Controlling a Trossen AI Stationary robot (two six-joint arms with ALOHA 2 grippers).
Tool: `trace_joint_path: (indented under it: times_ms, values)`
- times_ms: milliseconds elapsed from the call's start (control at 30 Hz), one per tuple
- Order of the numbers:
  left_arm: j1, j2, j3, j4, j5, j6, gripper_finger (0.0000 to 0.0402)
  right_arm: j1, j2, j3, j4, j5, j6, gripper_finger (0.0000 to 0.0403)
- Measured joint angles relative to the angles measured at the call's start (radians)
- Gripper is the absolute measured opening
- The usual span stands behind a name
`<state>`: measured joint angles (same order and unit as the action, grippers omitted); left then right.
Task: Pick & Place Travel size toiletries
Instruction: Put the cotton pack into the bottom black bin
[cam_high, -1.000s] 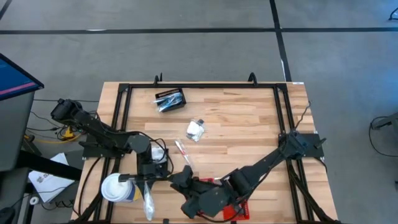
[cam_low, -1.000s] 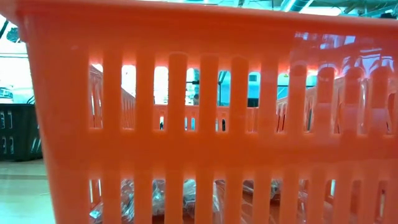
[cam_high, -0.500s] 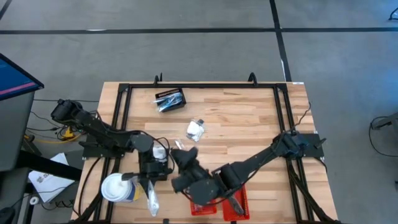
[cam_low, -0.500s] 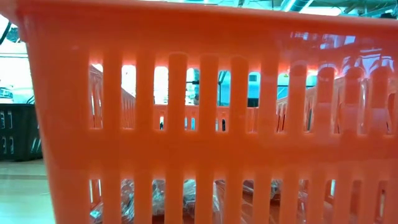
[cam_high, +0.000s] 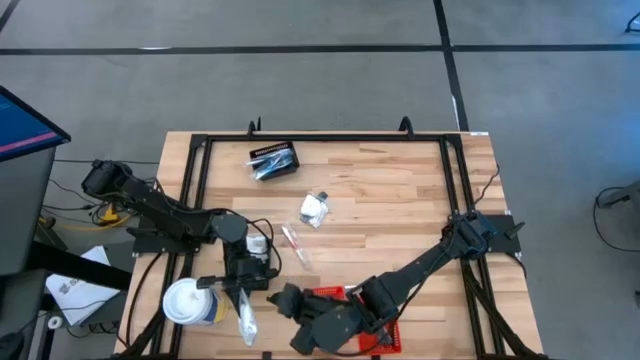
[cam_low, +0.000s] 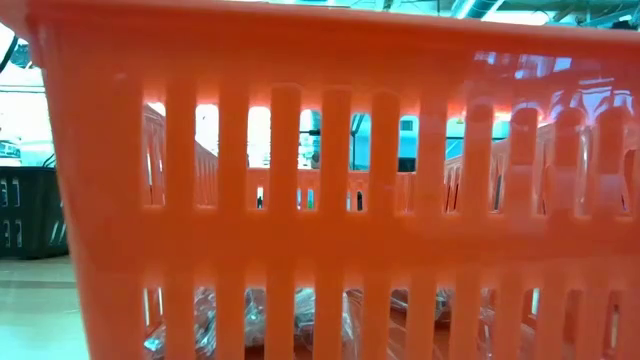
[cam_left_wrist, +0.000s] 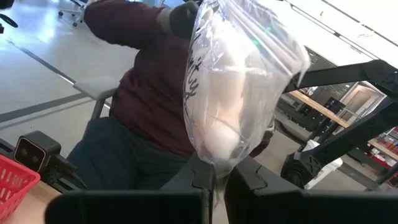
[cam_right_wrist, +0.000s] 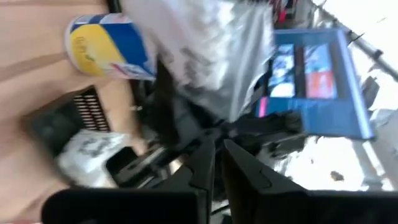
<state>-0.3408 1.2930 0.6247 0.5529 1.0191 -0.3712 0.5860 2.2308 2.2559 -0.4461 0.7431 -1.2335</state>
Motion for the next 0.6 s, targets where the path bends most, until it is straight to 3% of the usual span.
trace_joint_path:
  times_ms: [200, 600]
  values:
    - [0.0, 0.018, 0.0, -0.002, 0.001, 0.009, 0.0006, -0.006, 0.0, 0.0, 0.086, -0.01, -0.142, 0.0013]
    - [0.016, 0.078, 0.002, 0.01, 0.002, -0.003, 0.0006, -0.026, 0.0, 0.0, 0.009, 0.09, -0.01, 0.0029]
